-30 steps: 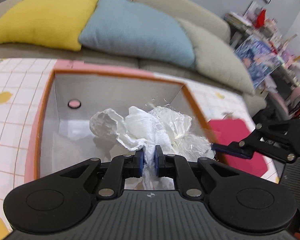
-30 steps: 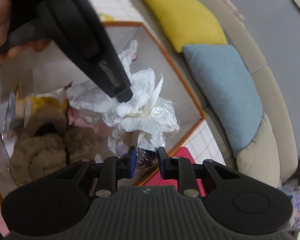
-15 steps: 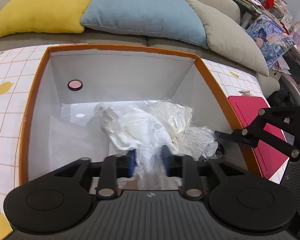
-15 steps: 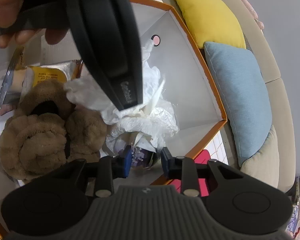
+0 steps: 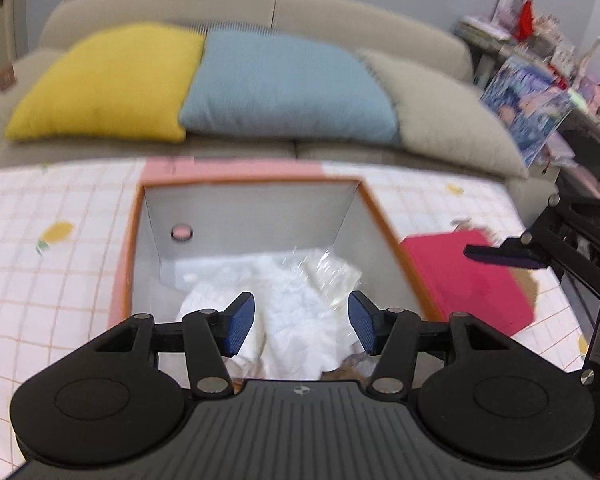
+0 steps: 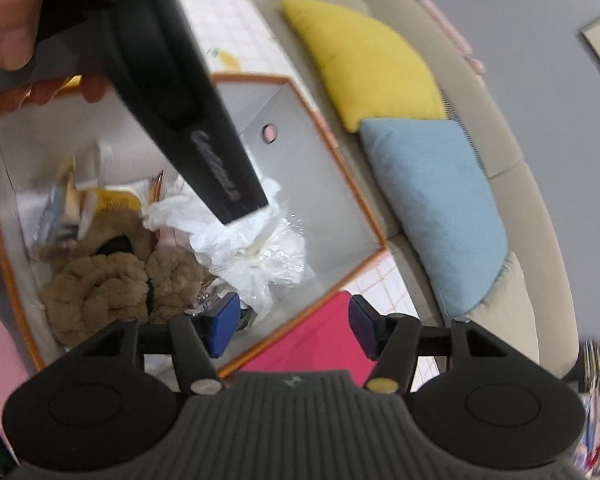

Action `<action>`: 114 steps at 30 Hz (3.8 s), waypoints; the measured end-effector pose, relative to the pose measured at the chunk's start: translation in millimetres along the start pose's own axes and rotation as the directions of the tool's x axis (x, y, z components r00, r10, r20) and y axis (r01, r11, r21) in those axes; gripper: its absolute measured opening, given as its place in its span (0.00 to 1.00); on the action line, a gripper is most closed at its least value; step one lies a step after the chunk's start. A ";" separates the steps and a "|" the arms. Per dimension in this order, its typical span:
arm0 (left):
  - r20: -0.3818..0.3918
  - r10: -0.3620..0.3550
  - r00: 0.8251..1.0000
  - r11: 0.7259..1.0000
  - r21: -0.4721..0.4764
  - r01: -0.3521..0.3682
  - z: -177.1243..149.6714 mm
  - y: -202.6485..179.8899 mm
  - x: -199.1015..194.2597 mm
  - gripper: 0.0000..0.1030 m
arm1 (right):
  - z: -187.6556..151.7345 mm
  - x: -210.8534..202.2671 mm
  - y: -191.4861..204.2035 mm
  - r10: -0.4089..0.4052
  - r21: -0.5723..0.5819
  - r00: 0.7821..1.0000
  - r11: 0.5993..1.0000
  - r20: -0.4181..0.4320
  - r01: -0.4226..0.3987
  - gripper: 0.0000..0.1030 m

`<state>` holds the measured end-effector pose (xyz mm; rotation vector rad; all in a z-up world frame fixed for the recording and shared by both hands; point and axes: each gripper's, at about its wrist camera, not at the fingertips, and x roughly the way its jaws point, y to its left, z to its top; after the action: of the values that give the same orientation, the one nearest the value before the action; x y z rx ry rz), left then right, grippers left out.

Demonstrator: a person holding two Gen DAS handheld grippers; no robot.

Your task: Organize soft objects

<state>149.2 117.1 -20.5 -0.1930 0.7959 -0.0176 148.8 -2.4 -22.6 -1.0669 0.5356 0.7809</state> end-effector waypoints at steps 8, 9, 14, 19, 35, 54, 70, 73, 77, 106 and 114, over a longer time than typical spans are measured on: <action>0.182 -0.072 0.981 0.989 0.143 0.045 -18.9 -42.4 -59.7 0.66 | -44.1 -64.0 -11.9 -0.056 0.354 0.988 0.935 0.145 0.001 0.59; 0.203 -0.080 0.976 0.986 0.161 0.047 -23.2 -48.6 -65.4 0.66 | -52.2 -72.3 -11.3 -0.068 0.403 0.983 0.915 0.170 -0.006 0.61; 0.260 -0.131 0.957 0.979 0.188 0.083 -45.6 -77.0 -83.7 0.67 | -94.5 -100.1 1.4 -0.136 0.583 0.970 0.812 0.201 -0.007 0.62; 0.219 -0.212 0.952 0.971 0.160 0.179 -64.6 -98.2 -79.7 0.67 | -140.0 -113.7 12.1 -0.164 0.737 0.975 0.675 0.146 0.003 0.62; 0.016 -0.268 0.963 0.932 0.258 0.255 -87.2 -162.6 -31.6 0.66 | -220.4 -91.9 9.6 -0.075 0.906 0.992 0.404 -0.104 0.126 0.58; -0.096 -0.119 0.988 0.568 0.810 0.147 -65.5 -253.1 62.1 0.65 | -278.4 -31.1 -50.7 -0.172 0.927 0.978 0.333 -0.120 0.172 0.54; -0.340 0.258 0.904 0.413 0.885 0.214 -50.9 -291.4 165.6 0.64 | -298.3 12.4 -70.7 -0.145 0.938 0.987 0.328 -0.070 0.115 0.54; -0.347 0.298 0.889 0.384 0.897 0.221 -55.5 -292.7 174.6 0.64 | -298.7 16.6 -71.4 -0.128 0.936 0.990 0.338 -0.058 0.099 0.54; -0.315 0.343 0.885 0.345 0.918 0.193 -63.6 -294.1 179.3 0.54 | -291.8 21.5 -68.8 -0.134 0.910 0.990 0.403 -0.042 0.093 0.54; -0.161 0.126 0.979 0.600 0.798 0.054 -68.2 -289.9 92.7 0.47 | -300.0 63.4 -81.4 -0.011 0.922 0.997 0.381 0.083 -0.072 0.49; -0.143 0.087 0.986 0.644 0.763 0.054 -69.4 -281.7 72.3 0.47 | -301.2 54.9 -77.0 0.001 0.918 0.997 0.389 0.078 -0.072 0.15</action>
<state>166.5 -177.6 -68.7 0.6485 0.8962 -0.3604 236.8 -282.2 -139.4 0.0560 0.8045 0.4030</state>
